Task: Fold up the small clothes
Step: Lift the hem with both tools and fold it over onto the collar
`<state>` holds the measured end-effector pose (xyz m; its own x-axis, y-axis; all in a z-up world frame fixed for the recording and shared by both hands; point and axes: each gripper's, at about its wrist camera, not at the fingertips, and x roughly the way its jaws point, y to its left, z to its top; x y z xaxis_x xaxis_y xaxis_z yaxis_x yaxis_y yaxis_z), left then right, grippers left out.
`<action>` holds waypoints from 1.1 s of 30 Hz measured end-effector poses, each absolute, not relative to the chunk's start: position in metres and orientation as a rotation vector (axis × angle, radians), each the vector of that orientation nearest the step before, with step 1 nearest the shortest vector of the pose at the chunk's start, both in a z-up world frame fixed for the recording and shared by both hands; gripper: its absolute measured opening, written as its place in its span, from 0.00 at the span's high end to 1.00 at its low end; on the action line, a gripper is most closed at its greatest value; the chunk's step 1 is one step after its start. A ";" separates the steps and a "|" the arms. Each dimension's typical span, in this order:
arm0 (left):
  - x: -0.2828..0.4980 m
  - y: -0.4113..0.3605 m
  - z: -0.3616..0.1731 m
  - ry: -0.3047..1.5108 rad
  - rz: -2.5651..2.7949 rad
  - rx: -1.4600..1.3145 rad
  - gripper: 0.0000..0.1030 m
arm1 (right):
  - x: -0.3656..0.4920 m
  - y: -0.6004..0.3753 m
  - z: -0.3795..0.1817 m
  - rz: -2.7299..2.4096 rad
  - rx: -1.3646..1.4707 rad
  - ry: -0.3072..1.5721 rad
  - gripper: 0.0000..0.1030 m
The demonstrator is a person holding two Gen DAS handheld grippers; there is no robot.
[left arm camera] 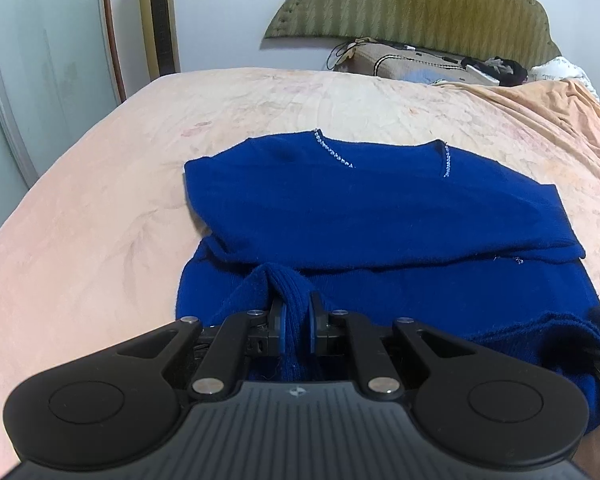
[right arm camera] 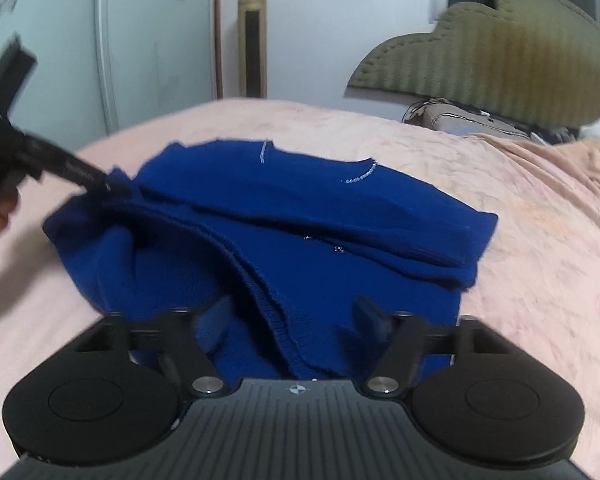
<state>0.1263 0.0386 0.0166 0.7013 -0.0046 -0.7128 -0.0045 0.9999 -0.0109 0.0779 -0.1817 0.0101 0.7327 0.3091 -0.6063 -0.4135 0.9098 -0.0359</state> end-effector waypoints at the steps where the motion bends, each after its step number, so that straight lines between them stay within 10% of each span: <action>1: 0.125 0.039 0.019 0.788 -0.001 -0.013 0.90 | 0.080 -0.179 0.008 0.392 -0.171 0.648 0.76; 3: 0.123 0.040 0.025 0.776 -0.005 -0.020 0.90 | 0.084 -0.179 0.008 0.383 -0.160 0.655 0.96; 33: 0.169 0.045 0.064 0.683 0.044 -0.033 0.90 | 0.116 -0.157 0.058 0.226 -0.316 0.394 0.97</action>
<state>0.1685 0.0450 0.0642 0.7749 0.0300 -0.6314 -0.0518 0.9985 -0.0161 0.1157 -0.1565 0.0577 0.8995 0.1541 -0.4088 -0.2754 0.9264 -0.2569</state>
